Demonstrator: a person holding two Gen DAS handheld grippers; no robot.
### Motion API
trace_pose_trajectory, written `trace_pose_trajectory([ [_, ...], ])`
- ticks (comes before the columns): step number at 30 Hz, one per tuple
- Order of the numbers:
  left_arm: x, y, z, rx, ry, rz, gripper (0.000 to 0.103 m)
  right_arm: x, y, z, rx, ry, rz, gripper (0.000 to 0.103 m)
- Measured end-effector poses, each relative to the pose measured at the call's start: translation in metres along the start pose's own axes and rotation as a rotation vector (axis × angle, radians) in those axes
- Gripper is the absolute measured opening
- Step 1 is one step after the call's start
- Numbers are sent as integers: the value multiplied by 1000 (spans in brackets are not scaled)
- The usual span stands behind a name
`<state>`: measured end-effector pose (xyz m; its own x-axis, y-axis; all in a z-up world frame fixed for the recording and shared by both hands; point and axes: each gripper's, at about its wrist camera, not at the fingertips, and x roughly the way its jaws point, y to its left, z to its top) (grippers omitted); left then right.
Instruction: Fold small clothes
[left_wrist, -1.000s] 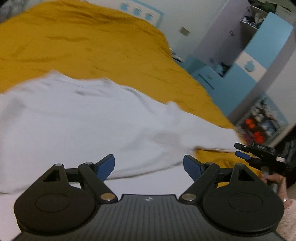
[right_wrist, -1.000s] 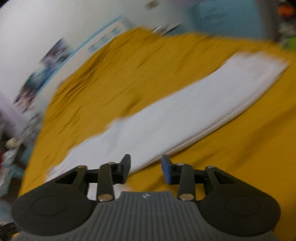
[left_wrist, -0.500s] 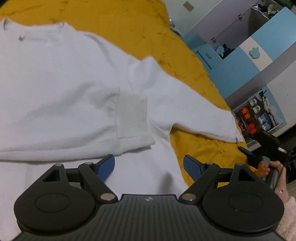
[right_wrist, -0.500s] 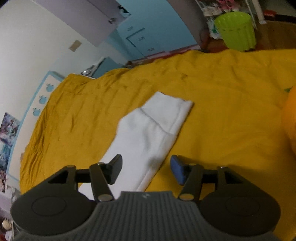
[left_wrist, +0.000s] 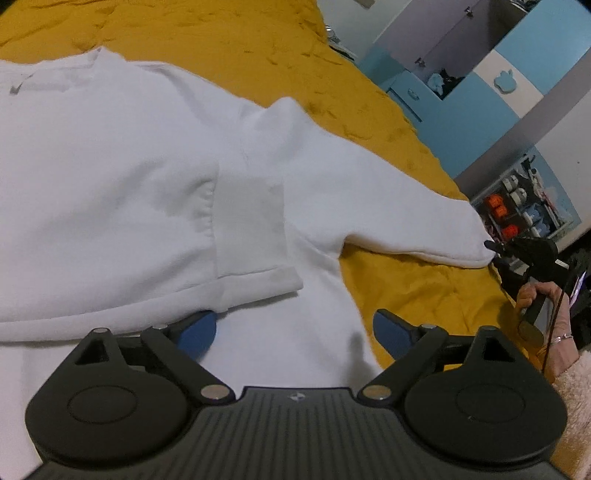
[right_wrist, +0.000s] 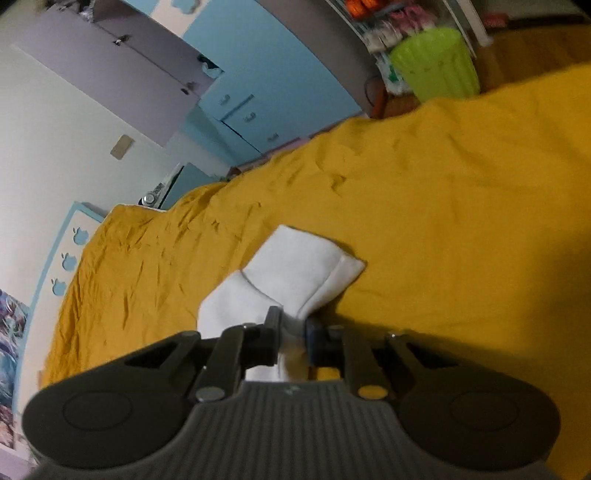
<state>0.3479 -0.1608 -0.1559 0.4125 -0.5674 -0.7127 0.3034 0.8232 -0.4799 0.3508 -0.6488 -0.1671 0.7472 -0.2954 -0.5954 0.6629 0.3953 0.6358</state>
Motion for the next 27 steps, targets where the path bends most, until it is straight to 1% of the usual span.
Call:
trace_pose_trajectory([
  [3, -15, 1, 7, 11, -21, -1, 100, -24, 20, -1, -69, -37, 44, 9],
  [5, -31, 8, 9, -26, -42, -25, 97, -39, 38, -3, -108, -44, 83, 9],
  [8, -61, 23, 7, -68, -70, -21, 97, -70, 75, -12, -160, -50, 105, 9],
  [10, -87, 37, 0, -71, -102, -5, 97, -93, 104, -27, -213, -42, 164, 8],
  [13, -124, 59, -12, -70, -150, 38, 97, -126, 153, -62, -285, -17, 277, 8],
  [16, -161, 89, -28, -114, -184, 56, 97, -154, 205, -110, -341, 41, 391, 8],
  [19, -195, 119, -44, -161, -230, 89, 97, -177, 251, -170, -370, 142, 517, 8],
  [22, -219, 142, -59, -183, -266, 98, 97, -197, 288, -245, -431, 242, 618, 8],
  [25, -235, 161, -74, -204, -291, 97, 97, -205, 312, -319, -462, 360, 671, 7],
  [27, -242, 170, -79, -201, -304, 116, 97, -207, 321, -373, -501, 432, 696, 7],
])
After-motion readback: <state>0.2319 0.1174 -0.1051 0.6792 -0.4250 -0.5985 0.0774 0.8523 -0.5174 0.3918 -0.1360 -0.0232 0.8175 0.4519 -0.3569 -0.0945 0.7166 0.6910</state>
